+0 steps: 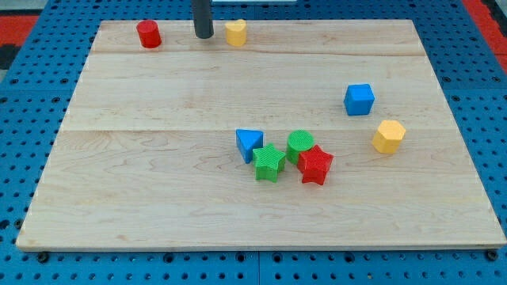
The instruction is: Push the cube above the hexagon
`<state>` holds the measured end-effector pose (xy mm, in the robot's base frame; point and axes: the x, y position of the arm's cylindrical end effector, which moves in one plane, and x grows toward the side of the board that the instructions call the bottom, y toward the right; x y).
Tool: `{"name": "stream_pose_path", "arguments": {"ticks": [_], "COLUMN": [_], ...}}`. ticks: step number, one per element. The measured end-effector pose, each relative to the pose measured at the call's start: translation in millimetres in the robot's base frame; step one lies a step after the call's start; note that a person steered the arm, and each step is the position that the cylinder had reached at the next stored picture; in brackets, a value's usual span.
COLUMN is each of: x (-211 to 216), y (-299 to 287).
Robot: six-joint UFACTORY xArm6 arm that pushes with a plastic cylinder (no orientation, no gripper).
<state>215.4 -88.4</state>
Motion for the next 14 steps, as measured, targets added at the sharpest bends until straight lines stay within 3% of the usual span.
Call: {"name": "stream_pose_path", "arguments": {"ticks": [2,3,4,5,6,7,8,9,10,11,12,13,14], "x": [10,37,59,155,197,192,180,183,182,137,124,151,129], "y": [63,95,81,126,205,266,263,312,313,302,347,378,379]}}
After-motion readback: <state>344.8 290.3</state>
